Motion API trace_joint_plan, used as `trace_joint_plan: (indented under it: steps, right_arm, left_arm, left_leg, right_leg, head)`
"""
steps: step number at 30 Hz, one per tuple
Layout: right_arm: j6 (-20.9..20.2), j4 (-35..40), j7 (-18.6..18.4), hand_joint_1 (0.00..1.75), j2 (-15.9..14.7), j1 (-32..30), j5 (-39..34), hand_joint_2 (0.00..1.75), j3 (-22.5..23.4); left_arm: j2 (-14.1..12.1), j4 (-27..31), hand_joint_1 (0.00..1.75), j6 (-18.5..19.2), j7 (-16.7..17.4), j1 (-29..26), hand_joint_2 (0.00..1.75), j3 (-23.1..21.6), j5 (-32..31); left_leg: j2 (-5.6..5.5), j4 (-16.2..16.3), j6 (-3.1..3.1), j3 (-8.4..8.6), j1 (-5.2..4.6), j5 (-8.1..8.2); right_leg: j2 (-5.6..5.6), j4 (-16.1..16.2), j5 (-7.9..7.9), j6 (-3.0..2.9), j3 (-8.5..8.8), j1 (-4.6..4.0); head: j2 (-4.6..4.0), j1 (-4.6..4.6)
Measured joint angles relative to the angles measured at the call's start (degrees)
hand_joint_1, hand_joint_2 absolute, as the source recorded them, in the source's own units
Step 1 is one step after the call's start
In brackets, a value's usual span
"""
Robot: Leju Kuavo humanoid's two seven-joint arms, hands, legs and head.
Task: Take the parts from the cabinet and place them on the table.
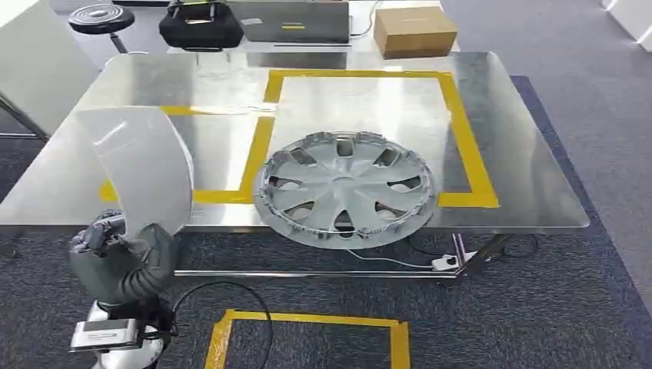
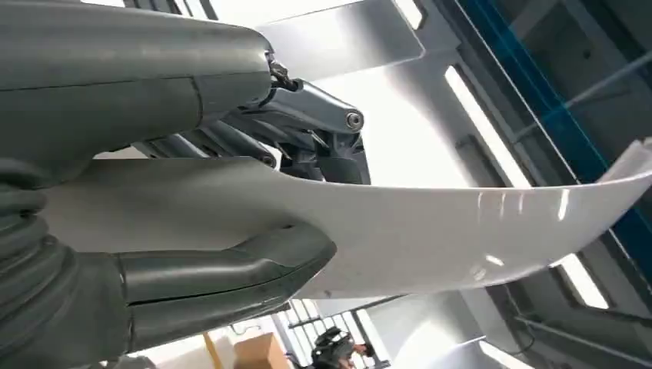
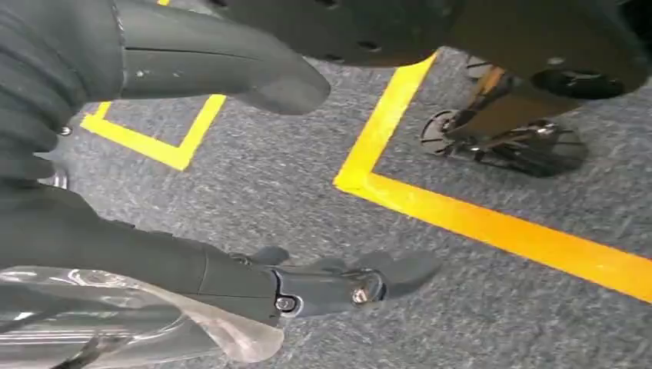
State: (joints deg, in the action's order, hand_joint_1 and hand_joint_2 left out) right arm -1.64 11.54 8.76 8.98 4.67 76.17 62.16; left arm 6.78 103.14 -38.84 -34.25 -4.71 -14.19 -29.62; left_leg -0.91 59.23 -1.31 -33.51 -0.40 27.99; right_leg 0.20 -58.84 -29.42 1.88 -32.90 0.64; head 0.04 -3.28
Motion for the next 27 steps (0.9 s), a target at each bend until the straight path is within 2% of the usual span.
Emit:
trace_joint_plan:
  steps: [1,2,3,4,6,7,8,9,10,12,13,14,16,17,18,19,20,22,23,24,25,27]
  right_arm:
    - [0.0,0.0,0.0,0.0,0.0,-0.1,0.0,1.75,0.0]
    - [0.0,0.0,0.0,0.0,0.1,-0.1,0.0,1.75,0.0]
    - [0.0,0.0,0.0,0.0,0.2,-0.1,0.0,1.75,0.0]
    - [0.1,0.0,0.0,0.0,0.2,-0.1,0.0,1.75,0.0]
    - [0.3,0.0,0.0,0.0,0.2,0.0,-0.1,1.75,0.0]
    - [0.3,0.0,0.0,0.0,0.2,0.0,-0.1,1.75,0.0]
    - [0.3,0.0,0.0,0.0,0.2,0.0,-0.1,1.75,0.0]
    - [0.3,0.0,0.0,0.0,0.2,-0.1,-0.1,1.75,0.0]
    - [0.3,0.0,-0.1,0.0,0.2,-0.1,-0.1,1.75,0.0]
    - [0.3,0.0,-0.1,0.0,0.2,-0.2,-0.1,1.75,0.0]
    - [0.3,0.0,-0.1,0.0,0.2,-0.2,-0.1,1.75,0.0]
    - [0.3,0.0,-0.1,0.0,0.2,-0.1,-0.1,1.75,0.0]
    - [0.3,0.0,-0.1,0.0,0.2,-0.2,-0.1,1.75,0.0]
    - [0.3,0.0,-0.1,0.0,0.2,-0.1,-0.1,1.75,0.0]
    - [0.3,0.0,0.0,0.0,0.2,-0.1,0.0,1.75,0.0]
    - [0.3,0.0,0.1,0.0,0.2,-0.2,0.0,1.75,0.0]
    - [0.3,0.0,0.1,0.0,0.2,-0.1,0.0,1.75,0.0]
    - [0.1,0.0,0.2,0.0,0.2,-0.2,0.1,1.75,0.0]
    - [-0.1,0.0,0.2,0.0,0.2,-0.3,0.2,1.75,0.0]
    - [-0.1,0.0,0.2,0.0,0.2,-0.5,0.2,1.75,0.0]
    - [-0.1,0.0,0.2,0.0,0.2,-0.5,0.3,1.75,0.0]
    - [-0.2,0.0,0.2,0.0,0.0,-0.5,0.5,1.75,0.0]
  left_arm:
    - [-0.1,-0.1,1.75,0.1,0.1,0.0,1.75,0.0,-0.2]
    - [-0.1,-0.2,1.75,0.2,0.2,0.0,1.75,0.0,-0.4]
    - [-0.2,-0.2,1.75,0.2,0.3,0.0,1.75,0.0,-0.6]
    - [-0.2,-0.3,1.75,0.3,0.5,0.1,1.75,0.0,-1.1]
    - [-0.4,-0.6,1.75,0.4,1.2,0.0,1.75,0.0,-1.5]
    - [-0.6,-0.9,1.75,0.5,1.2,-0.1,1.75,0.0,-1.6]
    - [-0.8,-1.2,1.75,0.5,1.2,-0.3,1.75,0.0,-1.7]
    - [-1.0,-1.5,1.75,0.5,1.4,-0.4,1.75,0.1,-1.9]
    - [-1.2,-1.8,1.75,0.5,1.6,-0.5,1.75,0.2,-2.1]
    - [-1.6,-2.1,1.75,0.7,2.1,-0.5,1.75,0.4,-2.4]
    - [-1.7,-2.3,1.75,0.9,2.2,-0.5,1.75,0.6,-2.5]
    - [-1.8,-2.5,1.75,1.2,2.3,-0.6,1.75,1.1,-2.6]
    - [-2.2,-3.0,1.75,1.8,2.4,-1.0,1.75,2.0,-2.4]
    - [-2.4,-3.1,1.75,1.9,2.4,-1.1,1.75,2.6,-2.1]
    - [-2.6,-3.3,1.75,2.2,2.4,-1.0,1.75,3.2,-1.9]
    - [-2.8,-3.5,1.75,2.3,2.3,-1.0,1.75,3.7,-1.7]
    - [-3.0,-3.7,1.75,2.5,2.2,-1.0,1.75,4.6,-1.8]
    - [-3.7,-4.4,1.75,2.6,2.2,-1.1,1.75,6.2,-2.3]
    - [-4.1,-4.8,1.75,2.8,2.1,-1.1,1.75,7.3,-2.4]
    - [-4.4,-5.2,1.75,2.9,2.1,-1.1,1.75,8.4,-2.4]
    - [-4.7,-5.5,1.75,3.3,2.0,-1.2,1.75,9.5,-2.5]
    - [-5.2,-6.0,1.75,4.1,1.5,-1.2,1.75,11.5,-2.6]
  left_leg:
    - [0.01,-0.1,0.16,0.11,0.07,-0.04]
    - [0.0,0.0,0.48,0.16,0.03,0.25]
    - [0.25,0.9,0.91,-0.16,0.08,1.12]
    - [0.3,3.7,1.25,-1.36,0.23,2.87]
    - [0.34,12.7,1.72,-5.5,0.62,6.84]
    - [0.35,16.1,1.84,-7.18,0.69,7.99]
    - [0.35,17.8,1.89,-8.18,0.75,7.86]
    - [0.36,16.5,1.86,-7.6,0.79,6.25]
    - [0.37,13.0,1.7,-6.02,0.8,3.82]
    - [0.47,2.2,1.13,-0.93,0.76,-1.29]
    - [0.55,1.1,0.95,-0.1,0.56,-0.05]
    - [0.48,0.0,0.83,-0.07,0.36,-0.08]
    - [0.37,0.2,0.47,-0.31,0.18,-0.02]
    - [0.35,-0.1,0.09,-0.23,0.25,-0.23]
    - [0.43,-0.8,-0.35,0.15,0.76,-0.58]
    - [0.47,-1.1,-0.55,0.32,0.69,-0.66]
    - [0.48,-1.0,-0.83,0.24,0.69,-0.7]
    - [0.54,-1.0,-0.94,0.18,0.56,-0.65]
    - [0.53,-1.0,-0.97,0.2,0.5,-0.63]
    - [0.47,-1.0,-0.97,0.25,0.47,-0.63]
    - [0.37,-0.9,-0.95,0.3,0.47,-0.61]
    - [0.23,-0.8,-0.71,0.52,0.47,-0.45]
  right_leg:
    - [0.03,0.0,0.02,-0.27,0.0,-0.06]
    - [-0.05,0.3,0.2,-0.67,0.22,0.35]
    - [-0.11,0.5,0.23,-0.92,0.44,0.51]
    - [-0.21,0.5,0.1,-1.26,0.57,0.56]
    - [-0.32,0.5,-0.05,-1.54,0.75,0.54]
    - [-0.36,0.5,-0.1,-1.6,0.78,0.53]
    - [-0.37,0.4,-0.15,-1.59,0.87,0.53]
    - [-0.33,0.4,-0.21,-1.55,1.01,0.53]
    - [-0.31,0.4,-0.29,-1.53,1.19,0.53]
    - [-0.27,0.4,-0.54,-1.24,1.66,0.53]
    - [-0.28,0.5,-0.63,-1.06,1.57,0.4]
    - [-0.24,0.3,-0.68,-0.64,1.23,0.23]
    - [-0.35,0.8,-0.45,0.03,1.35,0.4]
    - [-0.34,1.0,-0.43,0.46,1.51,0.37]
    - [-0.3,0.5,-0.99,0.73,0.84,0.56]
    - [-0.31,-1.3,-2.27,0.87,0.24,0.47]
    - [-0.27,-5.2,-4.41,0.97,-1.65,0.46]
    - [-0.27,-14.2,-7.99,1.15,-6.1,0.48]
    - [-0.28,-16.7,-8.34,1.2,-7.4,0.47]
    - [-0.29,-16.3,-7.29,1.17,-7.36,0.47]
    - [-0.28,-13.1,-4.9,1.05,-6.0,0.47]
    - [-0.28,-2.4,0.44,0.56,-0.95,0.47]
  head:
    - [0.0,0.05]
    - [0.0,0.02]
    - [0.0,-0.02]
    - [0.0,-0.3]
    - [0.0,-0.22]
    - [0.0,-0.24]
    - [0.0,-0.24]
    - [0.0,-0.26]
    - [0.0,-0.26]
    - [0.0,-0.28]
    - [0.0,-0.13]
    - [0.0,-0.26]
    - [0.0,-0.15]
    - [0.0,-0.13]
    - [0.0,-0.15]
    - [0.0,0.05]
    - [0.0,0.24]
    - [0.0,0.2]
    - [0.0,0.22]
    - [0.0,0.22]
    - [0.0,0.22]
    - [0.0,0.27]
